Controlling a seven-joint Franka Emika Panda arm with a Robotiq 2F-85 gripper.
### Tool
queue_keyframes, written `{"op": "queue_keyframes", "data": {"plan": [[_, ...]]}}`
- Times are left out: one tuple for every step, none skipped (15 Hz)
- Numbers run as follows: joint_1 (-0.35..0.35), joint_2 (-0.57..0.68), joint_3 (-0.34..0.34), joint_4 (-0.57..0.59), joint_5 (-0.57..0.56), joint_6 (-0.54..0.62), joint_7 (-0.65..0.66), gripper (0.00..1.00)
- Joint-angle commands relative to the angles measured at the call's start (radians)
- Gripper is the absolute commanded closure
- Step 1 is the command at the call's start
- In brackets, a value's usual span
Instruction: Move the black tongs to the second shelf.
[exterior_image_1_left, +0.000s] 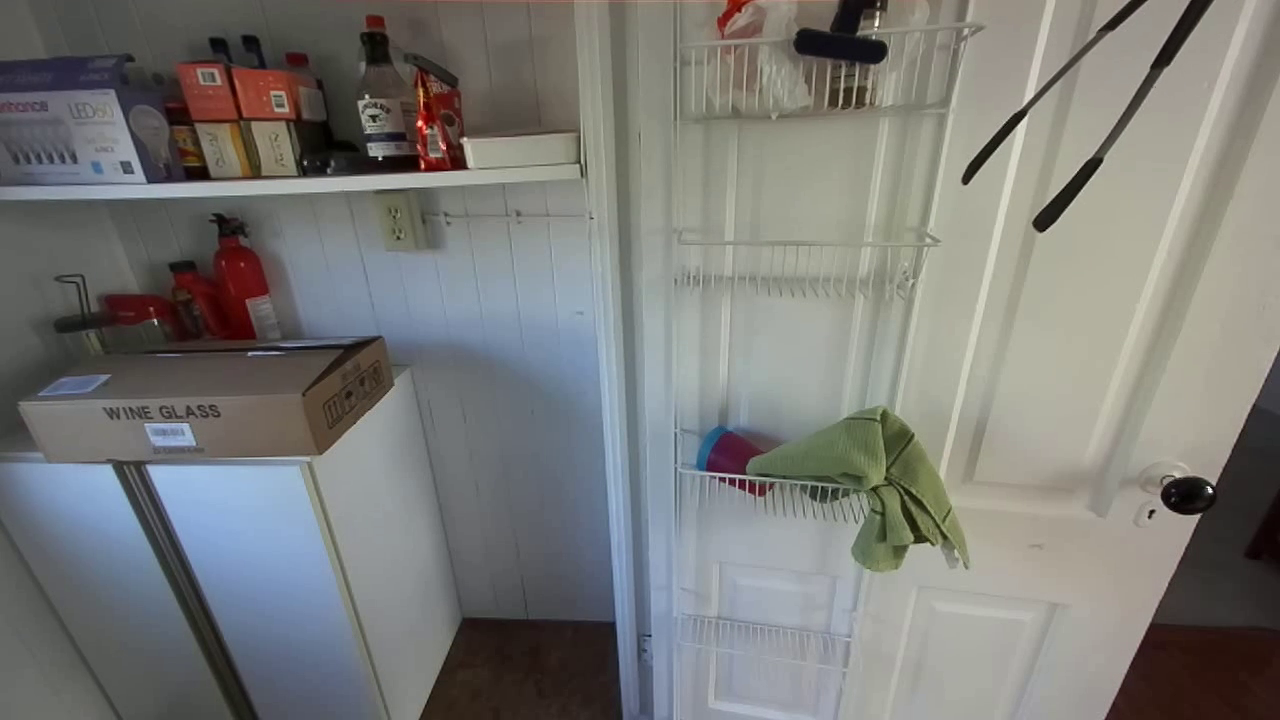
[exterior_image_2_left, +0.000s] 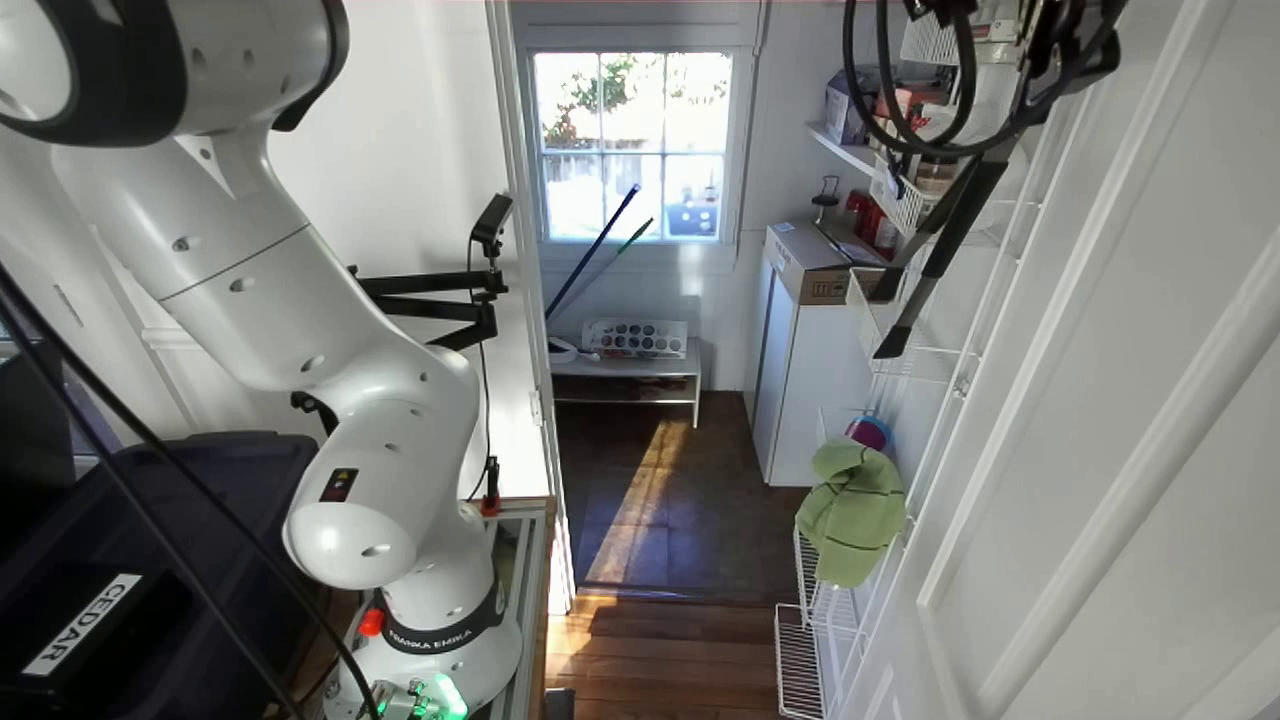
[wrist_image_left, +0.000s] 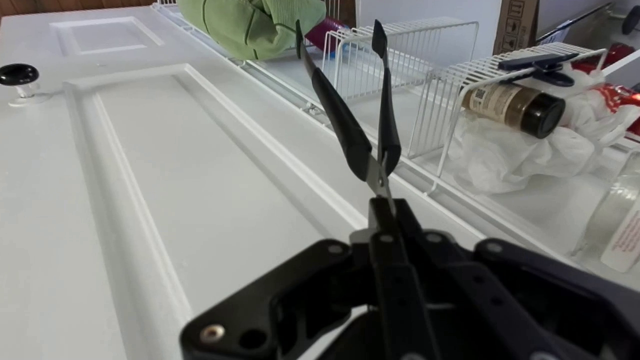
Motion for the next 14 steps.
{"op": "queue_keyframes", "data": {"plan": [[-0.009, -0.057, 0.031, -0.111, 0.005, 0.129, -0.026, 0.99], [-0.006, -0.06, 0.036, -0.131, 0.005, 0.158, -0.031, 0.99], [-0.005, -0.061, 0.04, -0.146, 0.002, 0.182, -0.033, 0.99], [-0.003, -0.065, 0.043, -0.163, 0.004, 0.208, -0.037, 0.99], [0.0, -0.067, 0.045, -0.177, 0.008, 0.231, -0.041, 0.99], [0.003, -0.07, 0.048, -0.191, 0.01, 0.25, -0.044, 0.99], [0.005, -0.072, 0.051, -0.205, 0.01, 0.269, -0.045, 0.99], [0.007, -0.074, 0.056, -0.219, 0.008, 0.289, -0.043, 0.99], [0.01, -0.076, 0.06, -0.233, 0.007, 0.304, -0.043, 0.99], [0.013, -0.077, 0.064, -0.246, 0.008, 0.321, -0.042, 0.99], [0.017, -0.079, 0.067, -0.259, 0.01, 0.335, -0.042, 0.99], [0.02, -0.081, 0.071, -0.272, 0.013, 0.351, -0.041, 0.99], [0.023, -0.082, 0.075, -0.283, 0.012, 0.361, -0.04, 0.99], [0.026, -0.083, 0.077, -0.292, 0.013, 0.369, -0.04, 0.99]]}}
